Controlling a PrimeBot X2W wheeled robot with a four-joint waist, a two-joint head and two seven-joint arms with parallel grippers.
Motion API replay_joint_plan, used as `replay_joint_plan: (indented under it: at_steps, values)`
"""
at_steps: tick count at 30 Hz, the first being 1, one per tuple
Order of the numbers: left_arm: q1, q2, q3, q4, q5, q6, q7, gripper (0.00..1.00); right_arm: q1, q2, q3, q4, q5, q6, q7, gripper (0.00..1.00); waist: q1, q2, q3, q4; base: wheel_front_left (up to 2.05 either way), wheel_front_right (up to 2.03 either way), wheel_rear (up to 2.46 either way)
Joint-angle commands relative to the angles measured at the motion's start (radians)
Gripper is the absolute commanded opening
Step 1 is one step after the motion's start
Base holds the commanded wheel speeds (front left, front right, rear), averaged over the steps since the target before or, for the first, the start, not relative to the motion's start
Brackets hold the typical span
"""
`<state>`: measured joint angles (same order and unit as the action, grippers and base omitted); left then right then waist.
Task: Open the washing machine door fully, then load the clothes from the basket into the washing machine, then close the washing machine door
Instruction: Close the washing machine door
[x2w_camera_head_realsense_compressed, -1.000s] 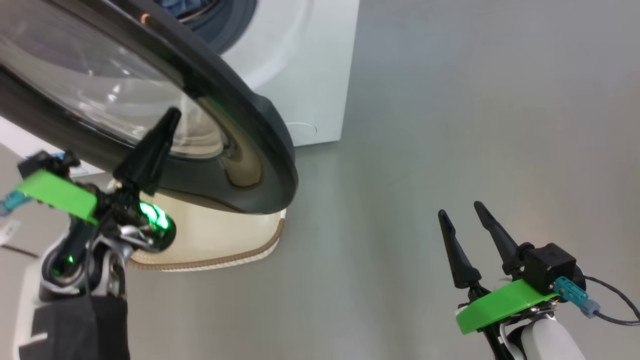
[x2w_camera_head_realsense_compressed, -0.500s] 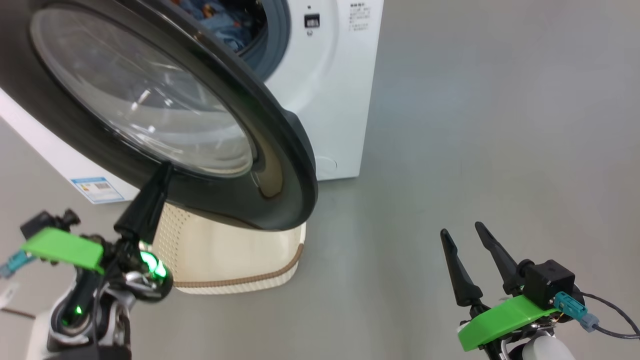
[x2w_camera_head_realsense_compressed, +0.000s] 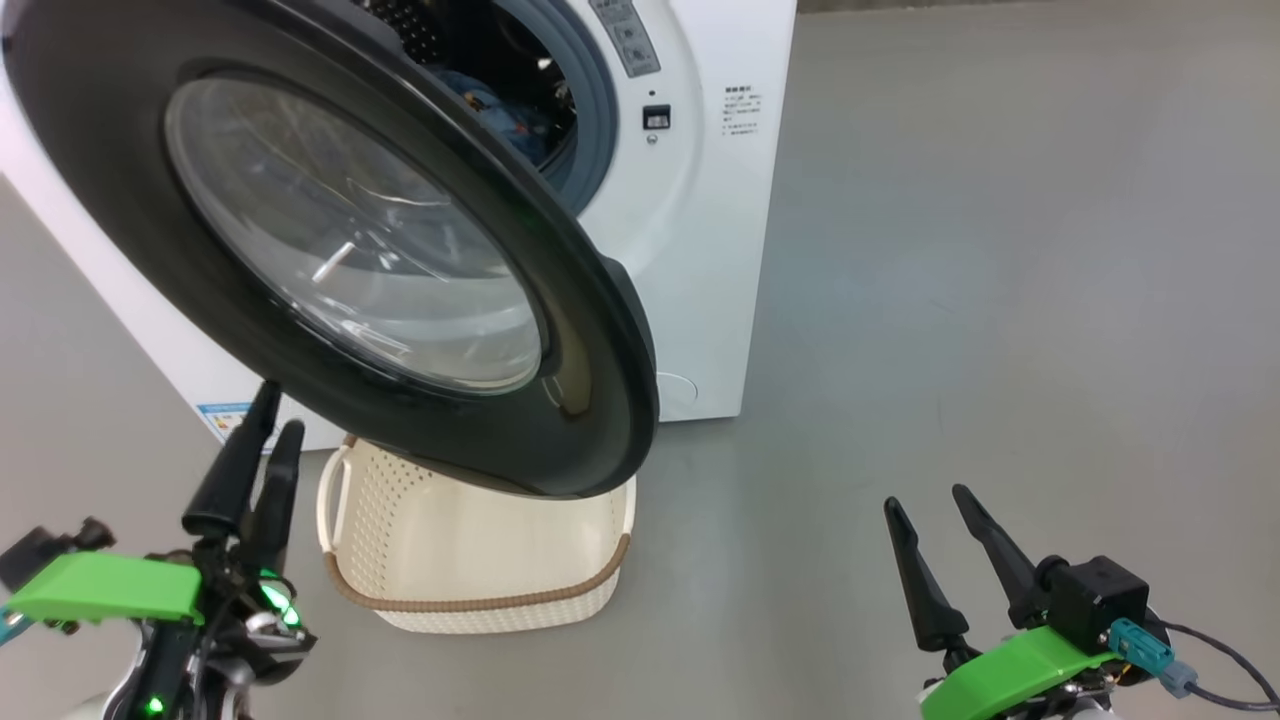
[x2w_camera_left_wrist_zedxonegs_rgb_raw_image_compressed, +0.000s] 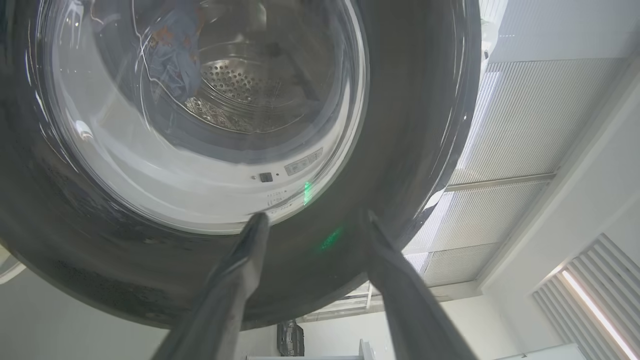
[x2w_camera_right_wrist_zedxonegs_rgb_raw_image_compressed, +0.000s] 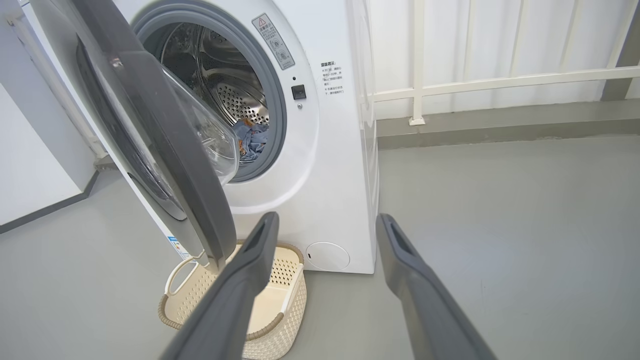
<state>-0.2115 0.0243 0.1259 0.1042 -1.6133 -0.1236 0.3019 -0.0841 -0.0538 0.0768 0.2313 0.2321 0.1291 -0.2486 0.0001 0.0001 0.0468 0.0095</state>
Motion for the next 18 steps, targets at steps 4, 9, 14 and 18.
replay_joint_plan:
  at_steps: [4, 9, 14, 18]
  values:
    - [0.005, 0.032, 0.032, -0.064, 0.085, -0.007, -0.061, 1.00, 0.000, 0.004, 0.020, -0.029, 0.000, 0.002, -0.012, 1.00, -0.0001, -0.0001, -0.012, 0.009, 0.00, 0.00, 0.00]
    - [0.026, 0.101, -0.036, -0.119, 0.270, -0.007, -0.194, 1.00, 0.003, 0.004, 0.025, -0.037, -0.017, 0.002, -0.010, 1.00, -0.0001, -0.0001, -0.014, 0.012, 0.00, 0.00, 0.00]
    - [0.052, 0.201, -0.157, -0.114, 0.449, -0.007, -0.400, 1.00, 0.005, 0.004, 0.024, -0.045, -0.021, 0.002, -0.006, 1.00, -0.0001, -0.0001, -0.020, 0.013, 0.00, 0.00, 0.00]
    - [0.063, 0.267, -0.206, -0.069, 0.567, -0.007, -0.518, 1.00, 0.010, 0.004, 0.025, -0.048, -0.021, 0.002, -0.004, 1.00, -0.0001, -0.0001, -0.024, 0.013, 0.00, 0.00, 0.00]
